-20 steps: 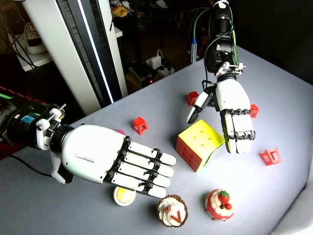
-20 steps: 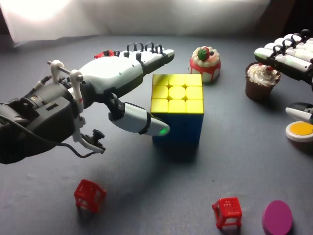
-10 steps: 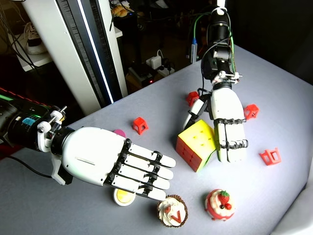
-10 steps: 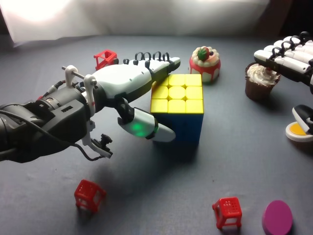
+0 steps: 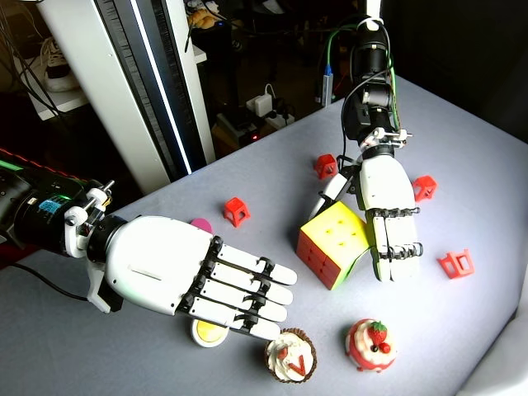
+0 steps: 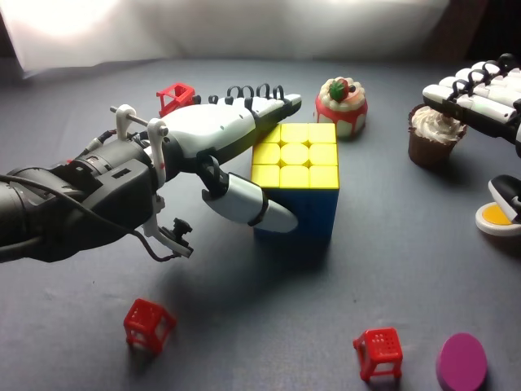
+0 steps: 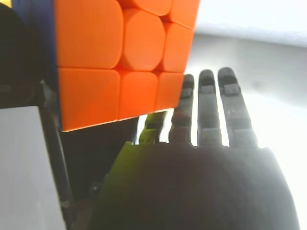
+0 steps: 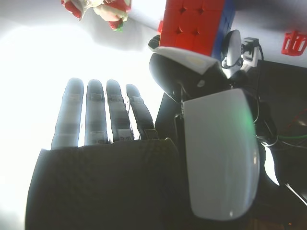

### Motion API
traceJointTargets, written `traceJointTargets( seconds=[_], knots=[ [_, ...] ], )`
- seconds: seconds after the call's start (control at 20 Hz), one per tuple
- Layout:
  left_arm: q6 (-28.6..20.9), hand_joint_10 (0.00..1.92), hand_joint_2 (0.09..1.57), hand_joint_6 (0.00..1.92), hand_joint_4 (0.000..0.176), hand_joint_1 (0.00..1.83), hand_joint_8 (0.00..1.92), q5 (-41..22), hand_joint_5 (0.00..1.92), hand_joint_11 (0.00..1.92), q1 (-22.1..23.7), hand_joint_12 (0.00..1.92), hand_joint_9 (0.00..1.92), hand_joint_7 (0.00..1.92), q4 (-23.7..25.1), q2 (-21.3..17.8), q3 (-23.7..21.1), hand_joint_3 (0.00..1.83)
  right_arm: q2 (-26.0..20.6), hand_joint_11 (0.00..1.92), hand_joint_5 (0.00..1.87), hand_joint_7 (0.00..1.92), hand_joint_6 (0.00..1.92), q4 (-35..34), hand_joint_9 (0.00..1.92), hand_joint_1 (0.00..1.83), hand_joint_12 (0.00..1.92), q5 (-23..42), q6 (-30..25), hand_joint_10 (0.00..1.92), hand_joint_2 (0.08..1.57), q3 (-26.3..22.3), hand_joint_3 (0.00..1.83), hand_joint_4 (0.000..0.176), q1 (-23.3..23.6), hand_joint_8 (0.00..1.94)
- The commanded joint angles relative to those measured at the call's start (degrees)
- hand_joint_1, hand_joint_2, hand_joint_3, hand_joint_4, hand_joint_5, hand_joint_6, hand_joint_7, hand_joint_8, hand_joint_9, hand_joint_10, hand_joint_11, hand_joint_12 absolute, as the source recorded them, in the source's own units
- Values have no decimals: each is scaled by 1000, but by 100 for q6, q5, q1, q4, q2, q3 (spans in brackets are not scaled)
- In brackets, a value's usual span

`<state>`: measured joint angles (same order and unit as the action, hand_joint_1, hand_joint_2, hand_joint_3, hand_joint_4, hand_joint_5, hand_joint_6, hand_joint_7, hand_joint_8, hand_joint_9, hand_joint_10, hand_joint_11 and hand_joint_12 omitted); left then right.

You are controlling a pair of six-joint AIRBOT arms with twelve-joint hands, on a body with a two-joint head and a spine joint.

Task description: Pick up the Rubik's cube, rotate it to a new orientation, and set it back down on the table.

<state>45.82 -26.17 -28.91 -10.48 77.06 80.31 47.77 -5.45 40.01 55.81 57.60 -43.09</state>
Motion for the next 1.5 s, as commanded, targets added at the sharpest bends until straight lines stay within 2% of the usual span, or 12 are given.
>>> traceJointTargets(
  seconds=[0.0,0.15,0.2,0.3,0.45,0.55,0.6,0.75,0.8,1.0,1.1,1.45],
  knots=[
    [40,768,877,32,0,811,161,-278,122,0,1,1852,0,189,53,56,22,11,-27,0,0,0,0,-49,0,1003,0,670,10,0,1005,25,742,0,84,0],
    [280,1001,924,56,0,845,435,-123,217,0,56,1907,0,168,79,68,6,6,-27,0,0,0,0,-49,0,1004,0,669,9,0,1017,25,704,0,84,0],
    [450,677,979,47,0,837,355,-30,189,0,101,1855,0,126,75,65,-16,13,-27,0,0,0,0,-53,0,996,0,669,9,0,1022,25,700,0,84,0],
    [797,577,1015,97,0,808,223,79,205,0,182,1734,0,198,53,27,-90,7,-26,0,0,0,0,-62,0,995,0,669,9,0,1019,26,701,0,84,0],
    [1067,1008,1038,209,0,814,281,135,392,0,241,1919,0,382,-1,-6,-148,1,-13,0,0,0,0,-74,0,1033,0,670,9,0,1010,38,684,0,84,0],
    [1204,1580,1047,421,0,900,956,190,475,29,281,1921,70,369,-4,-9,-162,0,-12,0,0,0,0,-76,0,989,0,670,9,0,1025,39,680,0,84,0],
    [1316,1820,1049,503,0,812,1362,231,474,319,312,1921,271,406,-29,-15,-164,1,-12,0,0,0,0,-77,0,967,0,670,9,0,1064,40,592,0,84,0],
    [1486,1904,1050,549,0,809,1632,320,479,517,349,1921,431,474,-123,-32,-150,0,-12,0,0,0,0,-80,0,945,0,670,9,0,1100,40,534,0,84,0],
    [1530,1920,1046,569,0,880,1903,375,470,872,362,1921,728,600,-123,-38,-135,0,-12,0,0,0,0,-82,0,942,0,670,9,0,1112,42,513,0,83,0],
    [1718,1921,1064,489,0,988,1921,477,637,1049,451,1921,881,725,-114,-83,-144,3,-12,0,0,0,0,-90,0,953,0,670,9,0,1125,46,441,0,82,0],
    [1845,1921,1146,1079,0,1123,1921,521,885,1047,498,1921,883,764,-90,-112,-170,8,-12,0,0,0,0,-95,0,898,0,670,9,0,1173,47,372,0,82,0],
    [2310,1921,1164,1152,0,1138,1921,679,874,1341,676,1921,1181,979,3,-214,-248,4,-8,0,0,0,0,-111,0,840,0,672,5,0,1265,58,204,0,81,0]
  ],
)
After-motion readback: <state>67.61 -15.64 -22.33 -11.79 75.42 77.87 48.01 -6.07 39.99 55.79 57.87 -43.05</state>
